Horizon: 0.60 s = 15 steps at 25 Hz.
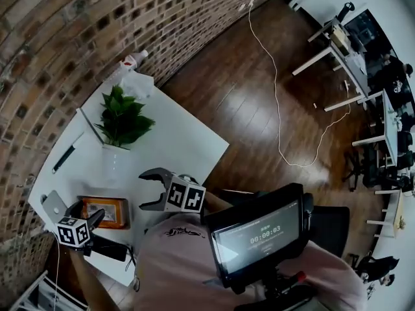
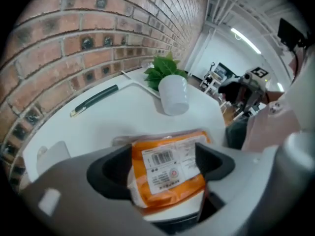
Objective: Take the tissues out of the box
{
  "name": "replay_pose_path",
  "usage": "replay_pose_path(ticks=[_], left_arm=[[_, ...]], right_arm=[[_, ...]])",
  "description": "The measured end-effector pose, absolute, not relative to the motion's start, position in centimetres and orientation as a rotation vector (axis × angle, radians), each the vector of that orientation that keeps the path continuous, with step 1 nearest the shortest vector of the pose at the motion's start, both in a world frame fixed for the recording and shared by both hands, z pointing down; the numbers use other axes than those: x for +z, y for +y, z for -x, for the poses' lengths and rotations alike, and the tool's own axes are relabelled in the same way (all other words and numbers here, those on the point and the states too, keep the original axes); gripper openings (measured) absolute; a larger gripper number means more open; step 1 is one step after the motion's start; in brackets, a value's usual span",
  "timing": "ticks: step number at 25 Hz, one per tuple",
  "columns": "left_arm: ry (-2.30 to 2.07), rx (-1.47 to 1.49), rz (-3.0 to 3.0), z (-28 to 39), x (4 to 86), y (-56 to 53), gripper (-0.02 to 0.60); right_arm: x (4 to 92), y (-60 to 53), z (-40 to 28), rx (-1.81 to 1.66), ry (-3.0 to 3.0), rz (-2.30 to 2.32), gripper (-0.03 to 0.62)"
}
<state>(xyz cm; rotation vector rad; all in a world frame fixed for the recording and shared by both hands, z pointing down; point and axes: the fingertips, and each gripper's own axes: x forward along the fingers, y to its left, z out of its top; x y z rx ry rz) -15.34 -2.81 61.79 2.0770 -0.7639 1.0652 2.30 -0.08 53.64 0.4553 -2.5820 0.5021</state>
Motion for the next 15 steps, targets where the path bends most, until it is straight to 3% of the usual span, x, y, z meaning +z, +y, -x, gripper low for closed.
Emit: replay_pose_path(ticks=[2,7,15], left_arm=[[-0.728,1.082,-2.077,15.1,61.4,-2.5,0.430],[-0.812,1.152,-2.041,15.3,63.1,-3.3,0.430],[-0.946,0.967,-2.053,14.8,64.1,-4.3,0.404]], right_arm=[[53.8,0.2,-2.2,0.506,-2.579,-0.440,0.356],[54.7,0.9,-1.7,0.531,-2.568,-0.417,0.356],[54.9,1.4,-2.2,0.570,-2.606,-0.451,0.354]])
